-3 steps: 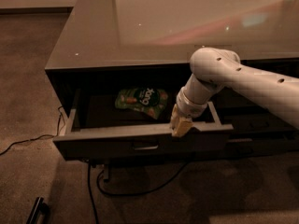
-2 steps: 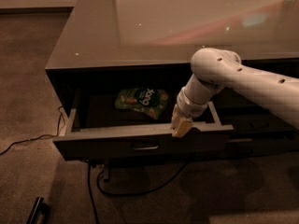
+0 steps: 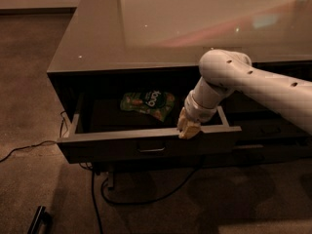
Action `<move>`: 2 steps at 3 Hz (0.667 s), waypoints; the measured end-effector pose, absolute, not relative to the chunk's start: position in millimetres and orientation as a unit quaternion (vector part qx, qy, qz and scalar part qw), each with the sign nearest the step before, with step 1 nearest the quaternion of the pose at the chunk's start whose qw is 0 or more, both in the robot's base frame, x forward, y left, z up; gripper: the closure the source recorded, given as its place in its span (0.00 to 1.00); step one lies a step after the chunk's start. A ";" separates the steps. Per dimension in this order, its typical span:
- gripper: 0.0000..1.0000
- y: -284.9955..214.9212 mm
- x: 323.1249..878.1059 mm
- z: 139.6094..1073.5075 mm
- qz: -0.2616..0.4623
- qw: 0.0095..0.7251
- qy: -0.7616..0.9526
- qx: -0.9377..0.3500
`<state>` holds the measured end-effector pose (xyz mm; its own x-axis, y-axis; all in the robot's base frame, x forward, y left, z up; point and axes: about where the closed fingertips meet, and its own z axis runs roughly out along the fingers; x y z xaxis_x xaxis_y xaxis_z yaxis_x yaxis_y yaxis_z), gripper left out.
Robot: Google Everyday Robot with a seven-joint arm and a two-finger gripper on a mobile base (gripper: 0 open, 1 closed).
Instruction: Open top drawer
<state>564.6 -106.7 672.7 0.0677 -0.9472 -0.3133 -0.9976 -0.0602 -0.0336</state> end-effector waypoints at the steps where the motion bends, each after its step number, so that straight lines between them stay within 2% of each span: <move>1: 0.16 -104.6 564.4 669.1 0.109 0.126 0.672 -0.722; 2: 0.00 -107.3 564.6 665.3 0.111 0.131 0.673 -0.719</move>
Offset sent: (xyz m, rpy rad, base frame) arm 0.0018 -0.0056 -0.0075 0.0359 -0.0183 -0.0110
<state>564.6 -107.3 665.3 0.0694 -0.9394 -0.3357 -0.9974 -0.0596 -0.0395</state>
